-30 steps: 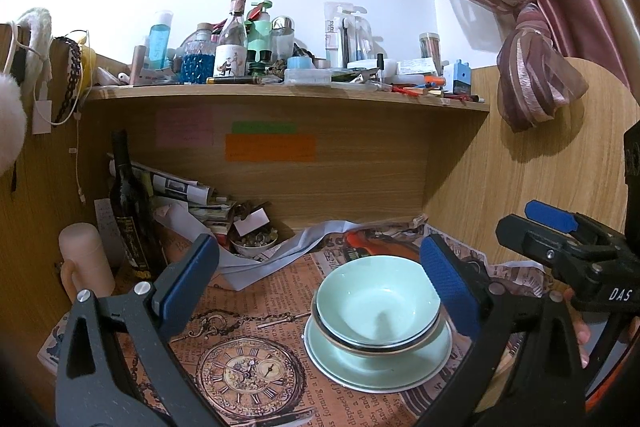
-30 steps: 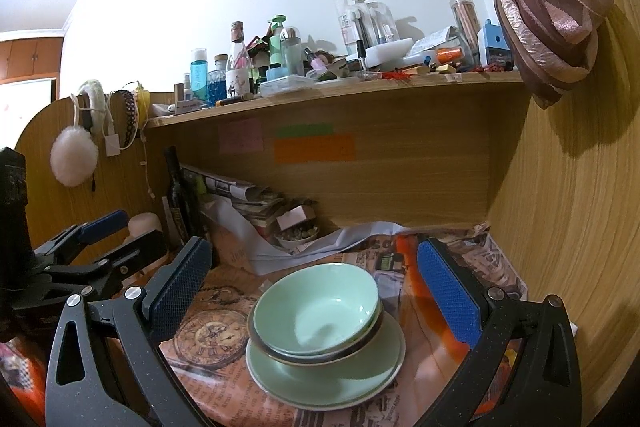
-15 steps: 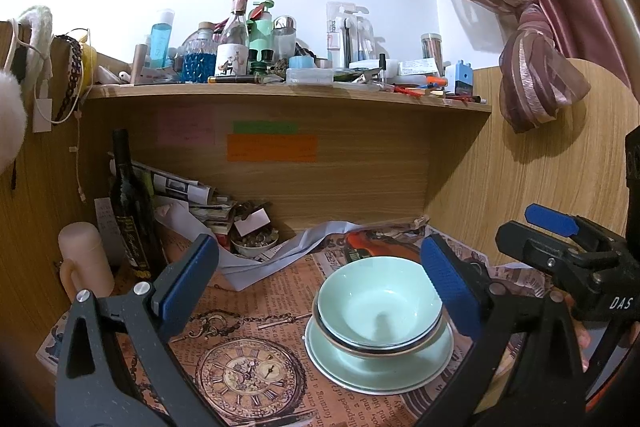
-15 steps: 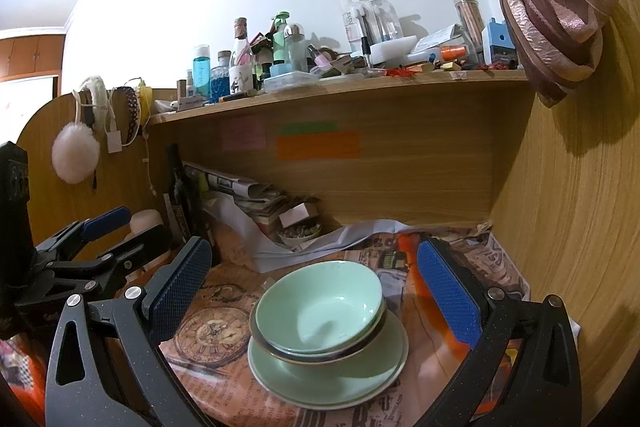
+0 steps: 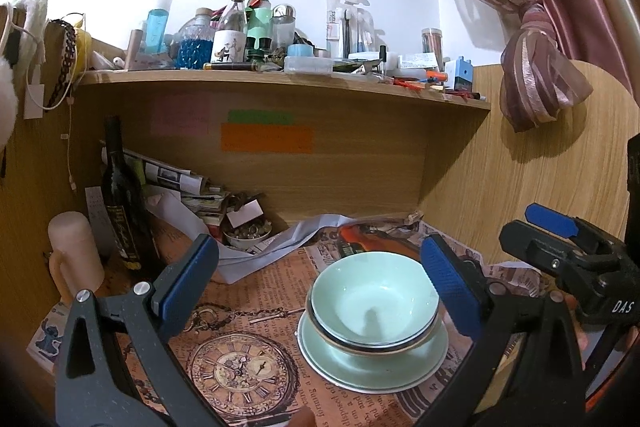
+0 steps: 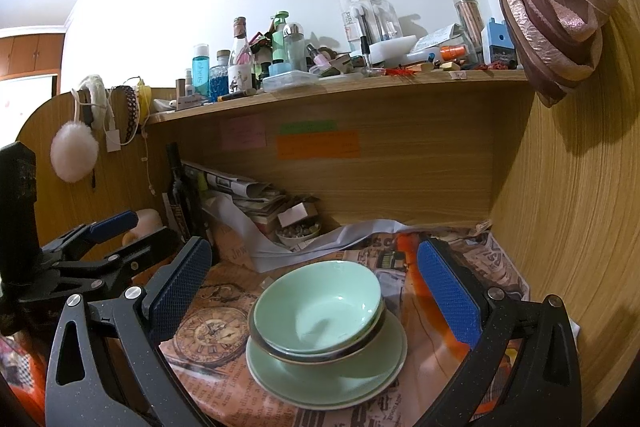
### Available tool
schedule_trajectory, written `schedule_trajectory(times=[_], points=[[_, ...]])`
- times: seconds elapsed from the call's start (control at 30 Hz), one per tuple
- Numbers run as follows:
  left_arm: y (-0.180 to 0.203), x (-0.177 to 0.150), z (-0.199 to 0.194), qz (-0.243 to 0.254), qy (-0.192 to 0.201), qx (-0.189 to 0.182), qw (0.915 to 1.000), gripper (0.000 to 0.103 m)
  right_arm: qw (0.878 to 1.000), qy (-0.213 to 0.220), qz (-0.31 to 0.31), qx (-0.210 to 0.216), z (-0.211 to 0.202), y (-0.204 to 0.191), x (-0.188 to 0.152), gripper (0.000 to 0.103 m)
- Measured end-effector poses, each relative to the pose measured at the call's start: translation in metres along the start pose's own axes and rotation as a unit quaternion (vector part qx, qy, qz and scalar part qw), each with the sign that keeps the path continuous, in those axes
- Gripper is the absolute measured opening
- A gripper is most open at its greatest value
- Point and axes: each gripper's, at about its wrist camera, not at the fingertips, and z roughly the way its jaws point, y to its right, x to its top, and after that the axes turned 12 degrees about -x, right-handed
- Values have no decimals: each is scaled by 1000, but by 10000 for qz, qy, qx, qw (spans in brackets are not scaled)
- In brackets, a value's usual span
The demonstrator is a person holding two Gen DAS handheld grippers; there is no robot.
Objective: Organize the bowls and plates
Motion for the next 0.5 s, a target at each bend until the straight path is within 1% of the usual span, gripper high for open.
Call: schedule_trajectory(times=[0.3, 0.5], points=[[-2, 1, 1, -42, 3, -59, 10000, 103, 10000, -23, 3, -4, 4, 1, -2, 103], [-2, -3, 3, -81, -44, -166, 9998, 103, 10000, -71, -3, -15, 8, 3, -4, 103]])
